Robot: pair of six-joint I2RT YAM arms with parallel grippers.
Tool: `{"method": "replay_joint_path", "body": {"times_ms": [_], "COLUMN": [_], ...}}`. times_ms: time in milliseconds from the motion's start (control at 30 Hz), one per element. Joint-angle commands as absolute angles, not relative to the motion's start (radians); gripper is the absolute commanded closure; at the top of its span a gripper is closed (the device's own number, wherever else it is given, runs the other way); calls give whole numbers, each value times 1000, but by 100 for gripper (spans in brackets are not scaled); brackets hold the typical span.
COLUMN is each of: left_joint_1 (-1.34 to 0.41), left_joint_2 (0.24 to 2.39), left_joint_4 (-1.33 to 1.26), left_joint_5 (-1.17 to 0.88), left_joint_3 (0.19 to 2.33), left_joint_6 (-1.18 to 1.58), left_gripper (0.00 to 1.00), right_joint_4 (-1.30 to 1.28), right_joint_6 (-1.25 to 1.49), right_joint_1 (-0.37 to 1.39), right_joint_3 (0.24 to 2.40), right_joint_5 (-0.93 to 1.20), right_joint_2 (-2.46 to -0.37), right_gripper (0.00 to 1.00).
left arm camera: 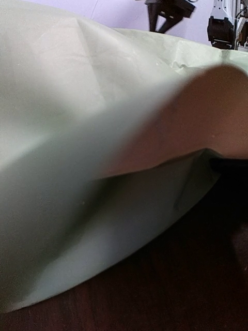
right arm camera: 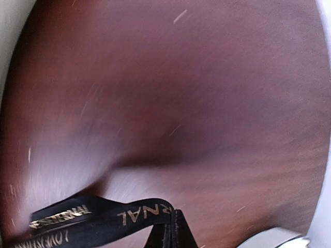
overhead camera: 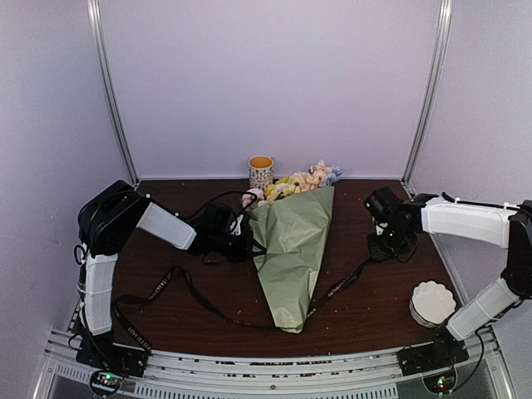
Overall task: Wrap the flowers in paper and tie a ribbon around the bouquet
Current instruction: Place the ribbon at the center of the board.
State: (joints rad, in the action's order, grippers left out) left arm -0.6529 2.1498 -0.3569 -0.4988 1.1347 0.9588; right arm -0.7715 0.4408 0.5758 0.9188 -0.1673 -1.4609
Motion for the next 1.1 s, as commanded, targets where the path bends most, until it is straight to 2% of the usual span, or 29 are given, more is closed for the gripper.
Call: {"method": "replay_joint_path", "body": {"times_ms": [0, 167, 367, 533, 633, 733, 867, 933, 1000, 1067], "left_joint_1": [-629, -629, -627, -627, -628, -627, -629, -629, -628, -629], "left_joint_2": [2174, 2174, 2172, 2174, 2177, 2177, 2187, 2192, 2194, 2194], "left_joint_4": [-334, -332, -332, -336, -329, -324, -326, -331, -337, -341], "left_joint_5": [-469, -468, -470, -469, -472, -471, -464, -467, -468, -467], "left_joint_3": [1143, 1143, 1144, 1140, 1146, 1144, 1144, 1147, 1143, 1138], "left_joint_6": [936, 930, 935, 936, 931, 928, 933, 937, 937, 937], "left_gripper": [100, 100, 100, 100, 100, 100, 100, 100, 100, 100], "right_joint_4": [-685, -655, -729, -692, -726, -711, -643, -539, -413, -294], "right_joint_6": [365, 314, 286, 296, 305, 321, 349, 386, 478, 574], "right_joint_1": [369, 251, 235, 235, 236, 279, 403, 467, 504, 526], "right_joint_3": [1012, 1155, 1376, 1254, 1215, 1159, 1077, 994, 913, 844], "right_joint_5": [-260, -301, -291, -253, -222, -186, -99, 22, 208, 298], "right_joint_2": [-1437, -1503, -1608, -1566, -1552, -1483, -1363, -1316, -1306, -1329], "right_gripper": [100, 100, 100, 98, 60, 35, 21, 13, 1, 0]}}
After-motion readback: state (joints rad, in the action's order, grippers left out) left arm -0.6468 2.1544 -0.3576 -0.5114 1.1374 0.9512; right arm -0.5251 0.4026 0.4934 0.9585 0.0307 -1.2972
